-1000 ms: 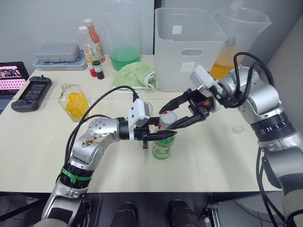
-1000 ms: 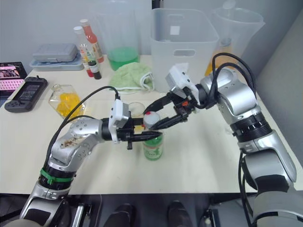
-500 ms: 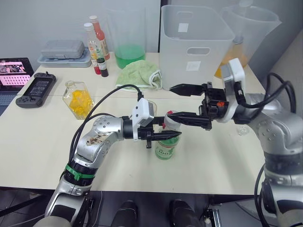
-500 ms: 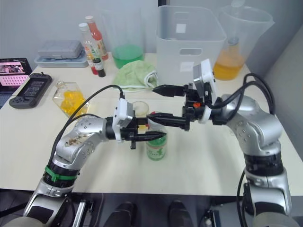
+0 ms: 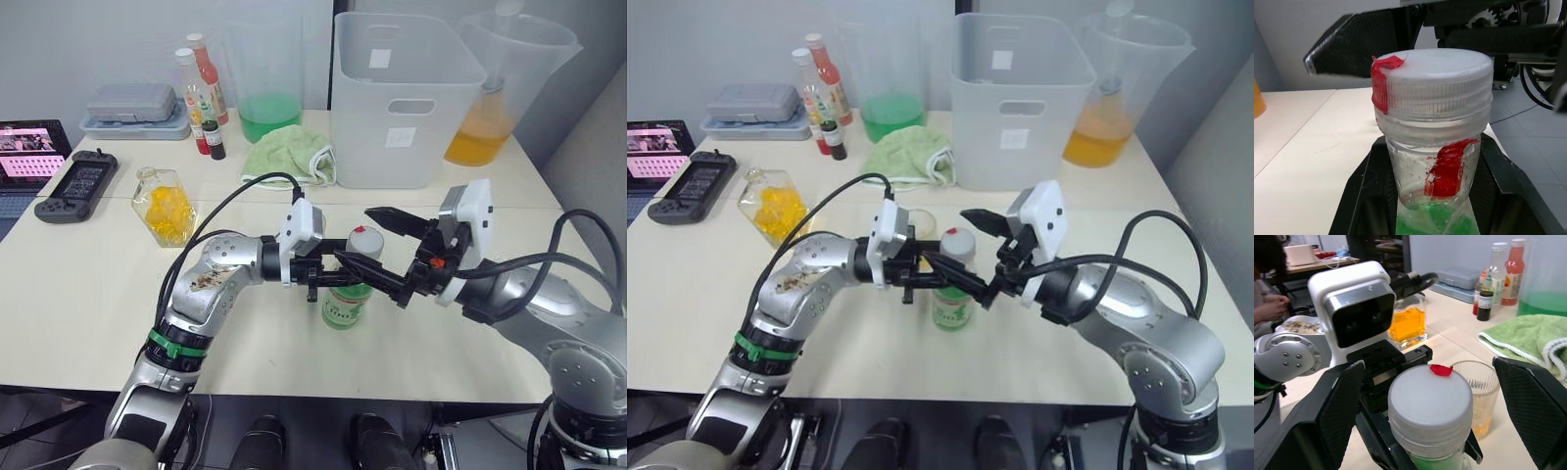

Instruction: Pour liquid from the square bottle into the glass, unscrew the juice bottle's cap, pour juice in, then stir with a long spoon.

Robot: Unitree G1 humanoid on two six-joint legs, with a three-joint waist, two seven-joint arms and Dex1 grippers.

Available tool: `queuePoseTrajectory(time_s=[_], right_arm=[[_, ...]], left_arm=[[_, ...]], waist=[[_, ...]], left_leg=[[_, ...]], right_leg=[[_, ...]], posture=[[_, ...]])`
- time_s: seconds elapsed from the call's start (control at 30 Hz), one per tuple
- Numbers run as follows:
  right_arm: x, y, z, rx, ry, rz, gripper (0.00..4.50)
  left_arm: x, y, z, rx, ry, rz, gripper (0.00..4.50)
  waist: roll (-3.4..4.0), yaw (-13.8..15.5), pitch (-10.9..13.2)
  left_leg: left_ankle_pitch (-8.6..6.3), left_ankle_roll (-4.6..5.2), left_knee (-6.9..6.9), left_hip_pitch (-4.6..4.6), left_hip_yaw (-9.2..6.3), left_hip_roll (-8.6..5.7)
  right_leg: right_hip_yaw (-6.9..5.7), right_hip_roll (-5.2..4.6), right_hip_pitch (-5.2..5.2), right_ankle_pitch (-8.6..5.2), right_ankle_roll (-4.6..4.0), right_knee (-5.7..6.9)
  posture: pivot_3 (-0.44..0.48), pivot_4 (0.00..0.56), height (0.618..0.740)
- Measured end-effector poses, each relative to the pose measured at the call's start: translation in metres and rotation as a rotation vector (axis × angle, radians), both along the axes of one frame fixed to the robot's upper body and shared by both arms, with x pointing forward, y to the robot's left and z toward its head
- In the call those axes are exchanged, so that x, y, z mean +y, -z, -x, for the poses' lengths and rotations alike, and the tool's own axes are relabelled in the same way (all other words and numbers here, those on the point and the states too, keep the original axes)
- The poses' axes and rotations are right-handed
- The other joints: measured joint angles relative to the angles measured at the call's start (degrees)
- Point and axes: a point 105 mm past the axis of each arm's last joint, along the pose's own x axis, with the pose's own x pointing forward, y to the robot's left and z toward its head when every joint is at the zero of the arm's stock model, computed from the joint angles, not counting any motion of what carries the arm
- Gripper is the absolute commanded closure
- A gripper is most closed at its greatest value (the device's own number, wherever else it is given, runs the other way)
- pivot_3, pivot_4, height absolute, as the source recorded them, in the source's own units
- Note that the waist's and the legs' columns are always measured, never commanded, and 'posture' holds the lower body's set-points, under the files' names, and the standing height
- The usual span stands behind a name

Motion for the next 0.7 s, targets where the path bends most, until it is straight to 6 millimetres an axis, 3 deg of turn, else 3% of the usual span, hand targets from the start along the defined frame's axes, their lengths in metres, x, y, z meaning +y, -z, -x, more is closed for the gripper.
queuePoseTrajectory(time_s=[0.27,0.47,0.7], right_arm=[[0.0,0.002,0.001,0.024,-0.004,0.01,2.79],[0.0,0.001,0.0,0.024,-0.108,0.073,2.79],[0.007,-0.002,-0.019,-0.057,-0.436,0.23,2.79]], left_arm=[[0.0,0.0,0.002,-0.001,-0.002,0.002,2.98],[0.003,0.0,0.004,-0.007,-0.03,0.004,2.98],[0.013,0.001,0.006,-0.008,-0.086,-0.005,2.98]], waist=[[0.0,-0.1,0.0],[0.0,-0.2,0.0],[0.0,-0.8,0.0]], left_leg=[[0.0,0.0,0.0,0.0,0.0,0.01],[0.0,0.0,0.0,0.02,0.0,0.02],[0.0,0.0,-0.02,0.16,0.04,0.06]], right_leg=[[0.0,0.01,0.0,0.0,0.0,-0.01],[0.0,0.02,0.02,0.0,0.01,-0.02],[0.0,0.06,0.09,-0.01,0.02,-0.03]], posture=[[0.0,0.15,0.74],[0.0,0.15,0.74],[0.0,0.15,0.74]])
